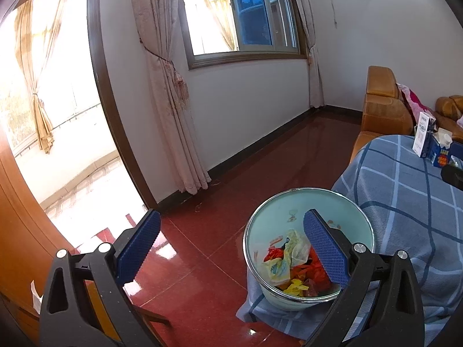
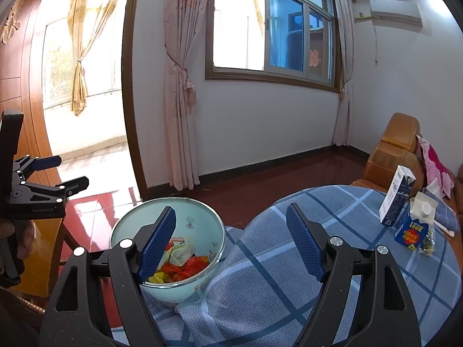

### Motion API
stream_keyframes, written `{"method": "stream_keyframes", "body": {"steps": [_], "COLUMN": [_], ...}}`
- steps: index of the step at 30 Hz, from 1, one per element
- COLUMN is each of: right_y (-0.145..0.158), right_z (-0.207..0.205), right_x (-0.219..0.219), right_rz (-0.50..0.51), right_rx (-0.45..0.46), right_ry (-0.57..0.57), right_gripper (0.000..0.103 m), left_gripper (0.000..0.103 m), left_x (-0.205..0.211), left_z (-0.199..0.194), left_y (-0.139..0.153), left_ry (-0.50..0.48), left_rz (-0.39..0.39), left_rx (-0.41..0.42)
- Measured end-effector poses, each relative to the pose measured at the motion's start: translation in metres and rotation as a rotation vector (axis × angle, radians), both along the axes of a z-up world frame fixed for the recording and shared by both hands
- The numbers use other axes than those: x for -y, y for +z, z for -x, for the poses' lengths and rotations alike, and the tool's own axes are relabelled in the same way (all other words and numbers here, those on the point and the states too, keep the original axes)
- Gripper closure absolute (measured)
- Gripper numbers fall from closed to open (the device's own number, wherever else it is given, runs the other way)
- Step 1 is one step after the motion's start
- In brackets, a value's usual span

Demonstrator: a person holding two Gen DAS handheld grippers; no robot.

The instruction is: Collect trash

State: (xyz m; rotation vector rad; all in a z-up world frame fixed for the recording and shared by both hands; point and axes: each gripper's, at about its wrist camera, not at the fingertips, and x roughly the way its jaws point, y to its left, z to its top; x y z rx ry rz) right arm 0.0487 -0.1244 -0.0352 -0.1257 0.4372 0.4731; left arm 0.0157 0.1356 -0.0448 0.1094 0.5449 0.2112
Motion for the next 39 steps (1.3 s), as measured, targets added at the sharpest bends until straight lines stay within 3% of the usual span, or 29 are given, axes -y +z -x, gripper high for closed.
{"method": "stream_keyframes", "body": {"steps": [39], "right_y": [0.0], "right_z": [-0.003], "right_x": [0.005], "right_rz": [0.017], "right_rx": [0.002], "right_ry": [-0.027], "right_gripper": [0.025], "left_gripper": [0.006], "left_x": [0.013], "left_z": [0.001], "left_y": [-0.002], "left_ry": [-0.038], "left_rz": [-0.032], "left_rx": [0.004]}}
